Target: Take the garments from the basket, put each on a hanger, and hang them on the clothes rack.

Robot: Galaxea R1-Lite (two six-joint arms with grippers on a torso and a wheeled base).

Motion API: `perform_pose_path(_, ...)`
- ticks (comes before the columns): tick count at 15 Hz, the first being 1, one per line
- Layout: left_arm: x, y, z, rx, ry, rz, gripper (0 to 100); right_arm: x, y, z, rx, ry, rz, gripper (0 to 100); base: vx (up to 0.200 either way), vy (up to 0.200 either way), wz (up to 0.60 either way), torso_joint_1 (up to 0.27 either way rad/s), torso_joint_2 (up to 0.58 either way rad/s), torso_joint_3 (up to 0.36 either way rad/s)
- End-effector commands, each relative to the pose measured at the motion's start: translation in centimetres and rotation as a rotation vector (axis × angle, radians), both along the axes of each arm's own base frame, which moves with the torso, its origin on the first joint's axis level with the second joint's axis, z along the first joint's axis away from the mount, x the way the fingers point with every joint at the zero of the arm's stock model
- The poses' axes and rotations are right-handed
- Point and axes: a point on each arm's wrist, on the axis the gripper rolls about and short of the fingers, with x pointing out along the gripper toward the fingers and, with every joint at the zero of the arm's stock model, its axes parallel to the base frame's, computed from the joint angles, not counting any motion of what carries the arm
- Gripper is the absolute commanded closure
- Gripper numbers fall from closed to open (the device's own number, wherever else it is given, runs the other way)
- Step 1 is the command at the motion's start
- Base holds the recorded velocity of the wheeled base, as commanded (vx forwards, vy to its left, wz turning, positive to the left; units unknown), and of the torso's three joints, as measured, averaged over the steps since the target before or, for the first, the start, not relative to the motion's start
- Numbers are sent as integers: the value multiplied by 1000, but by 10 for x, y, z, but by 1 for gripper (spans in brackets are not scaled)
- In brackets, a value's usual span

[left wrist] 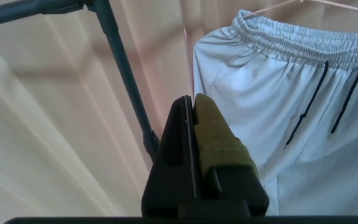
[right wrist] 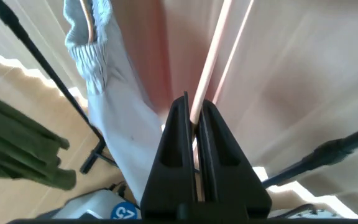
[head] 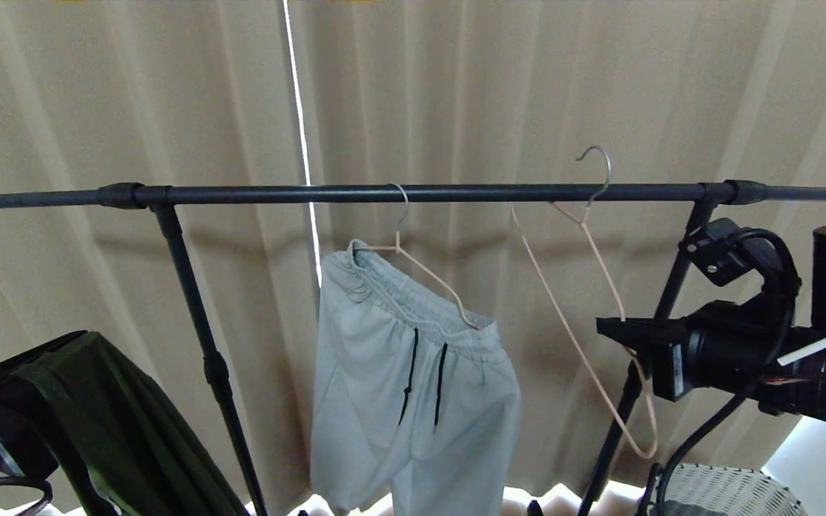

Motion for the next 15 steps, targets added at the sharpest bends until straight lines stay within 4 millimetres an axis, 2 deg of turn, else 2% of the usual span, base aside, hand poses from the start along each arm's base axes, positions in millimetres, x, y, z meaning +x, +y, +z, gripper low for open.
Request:
perform_pose_path(1,0,0,-1,8,3,1,100,-13,-8,5,9,-32,20,100,0,0,0,0,0,0)
perform_pose_path(2,0,0,-1,11,1,2,100,-16,-9,5,6,-36,33,100,0,0,0,0,0,0)
perform_pose_path(15,-1,0,-1,11,1,2,100,-21,-11,1,-4,-31,40,100,-200,0,0,3,1,2)
